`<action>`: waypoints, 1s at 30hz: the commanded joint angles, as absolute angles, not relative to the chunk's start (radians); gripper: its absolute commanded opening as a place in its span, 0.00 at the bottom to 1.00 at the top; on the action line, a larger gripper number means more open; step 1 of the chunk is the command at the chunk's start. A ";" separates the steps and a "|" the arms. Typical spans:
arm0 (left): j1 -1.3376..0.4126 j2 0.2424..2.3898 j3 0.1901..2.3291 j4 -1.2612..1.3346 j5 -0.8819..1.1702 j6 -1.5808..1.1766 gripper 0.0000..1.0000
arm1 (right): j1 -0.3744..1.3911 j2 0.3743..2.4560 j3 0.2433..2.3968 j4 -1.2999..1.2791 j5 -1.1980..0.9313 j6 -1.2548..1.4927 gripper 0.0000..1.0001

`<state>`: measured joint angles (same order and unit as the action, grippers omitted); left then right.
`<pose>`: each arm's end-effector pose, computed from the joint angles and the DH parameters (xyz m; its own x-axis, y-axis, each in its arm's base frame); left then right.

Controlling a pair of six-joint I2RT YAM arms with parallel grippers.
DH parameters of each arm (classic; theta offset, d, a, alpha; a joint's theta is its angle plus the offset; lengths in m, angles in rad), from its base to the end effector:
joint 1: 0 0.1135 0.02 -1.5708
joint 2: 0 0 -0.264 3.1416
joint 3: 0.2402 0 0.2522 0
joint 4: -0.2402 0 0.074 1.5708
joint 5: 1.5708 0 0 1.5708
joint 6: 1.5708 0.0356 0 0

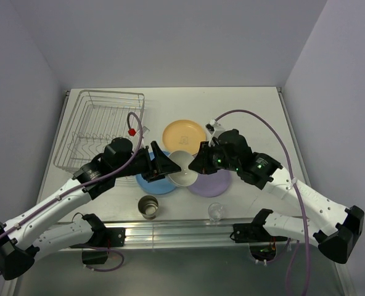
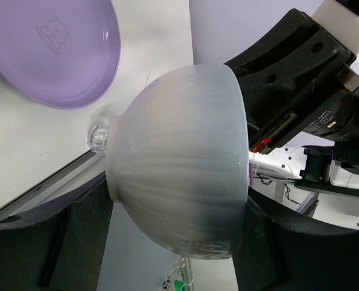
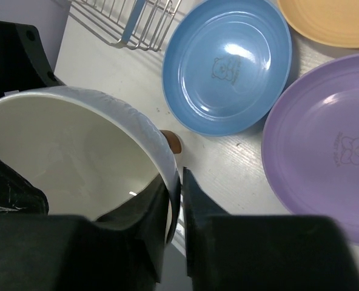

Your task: Load the mixed dishes into the dish rack

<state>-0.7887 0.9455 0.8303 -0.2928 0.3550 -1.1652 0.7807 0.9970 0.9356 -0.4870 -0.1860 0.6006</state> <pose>0.1422 -0.1607 0.3164 -0.9282 -0.2881 -0.2355 0.0943 0.4301 -0.8979 0.1502 0.1580 0.3233 -0.7598 0.0291 -0.6495 -0.4538 0.6917 0.5618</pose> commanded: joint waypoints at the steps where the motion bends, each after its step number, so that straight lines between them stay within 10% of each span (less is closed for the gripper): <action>1: -0.782 0.894 0.882 -0.245 0.328 -1.158 0.00 | 0.775 0.999 0.985 -0.430 -0.190 0.594 0.23; 20: -0.782 0.887 0.926 -0.350 0.258 -1.092 0.00 | 0.775 1.006 1.017 -0.433 -0.176 0.594 0.78; 30: -0.773 0.939 1.075 -0.604 0.009 -0.967 0.00 | 0.739 0.983 1.123 -0.538 -0.072 0.572 0.87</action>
